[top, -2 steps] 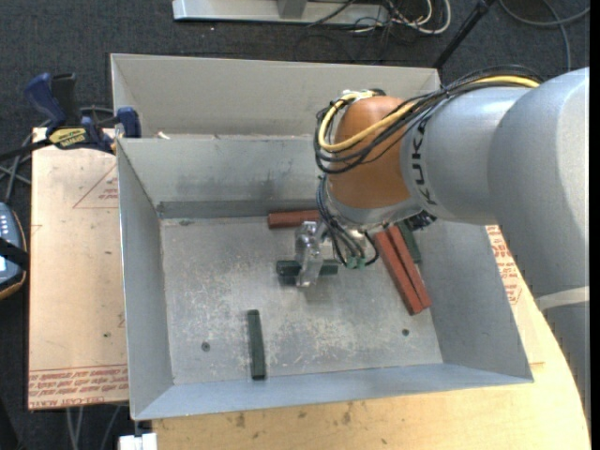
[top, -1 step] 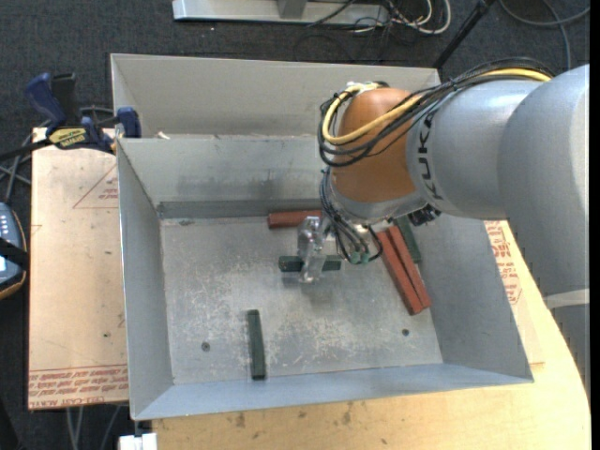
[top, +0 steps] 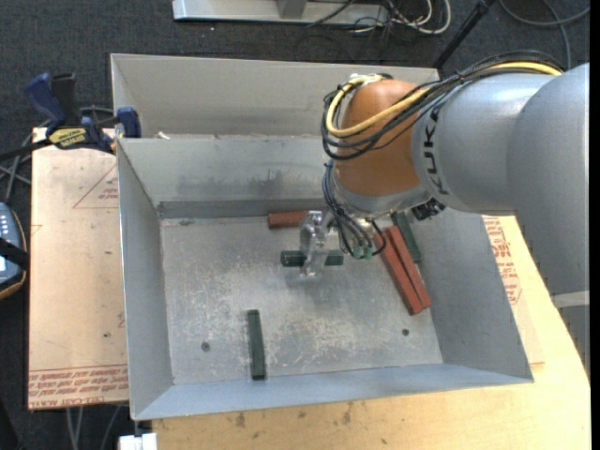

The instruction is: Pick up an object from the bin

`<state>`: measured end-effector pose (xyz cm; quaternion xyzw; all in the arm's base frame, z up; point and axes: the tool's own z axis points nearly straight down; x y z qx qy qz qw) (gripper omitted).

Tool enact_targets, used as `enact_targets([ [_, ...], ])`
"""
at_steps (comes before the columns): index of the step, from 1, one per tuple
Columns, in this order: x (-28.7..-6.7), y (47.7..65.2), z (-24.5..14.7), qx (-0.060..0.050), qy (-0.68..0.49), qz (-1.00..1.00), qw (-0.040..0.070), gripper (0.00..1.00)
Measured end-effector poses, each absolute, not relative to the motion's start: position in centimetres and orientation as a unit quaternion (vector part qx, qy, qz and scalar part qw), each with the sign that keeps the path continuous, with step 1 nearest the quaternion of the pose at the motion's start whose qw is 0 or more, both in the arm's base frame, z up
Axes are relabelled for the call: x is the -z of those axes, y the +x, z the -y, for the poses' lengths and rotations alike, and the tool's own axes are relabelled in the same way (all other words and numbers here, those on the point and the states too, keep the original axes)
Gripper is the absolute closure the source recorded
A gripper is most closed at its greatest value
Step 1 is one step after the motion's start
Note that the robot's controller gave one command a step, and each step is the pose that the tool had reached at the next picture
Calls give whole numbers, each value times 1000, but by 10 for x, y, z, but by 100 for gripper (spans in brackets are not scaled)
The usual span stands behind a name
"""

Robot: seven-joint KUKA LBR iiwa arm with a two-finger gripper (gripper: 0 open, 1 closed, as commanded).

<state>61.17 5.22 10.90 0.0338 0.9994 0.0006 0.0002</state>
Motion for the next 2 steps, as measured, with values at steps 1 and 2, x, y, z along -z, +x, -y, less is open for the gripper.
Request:
enact_targets([
  [1, -122, 611, -52, -1, 34, -999, 0, 100],
  [2, -134, 612, -52, -1, 34, -999, 2, 100],
])
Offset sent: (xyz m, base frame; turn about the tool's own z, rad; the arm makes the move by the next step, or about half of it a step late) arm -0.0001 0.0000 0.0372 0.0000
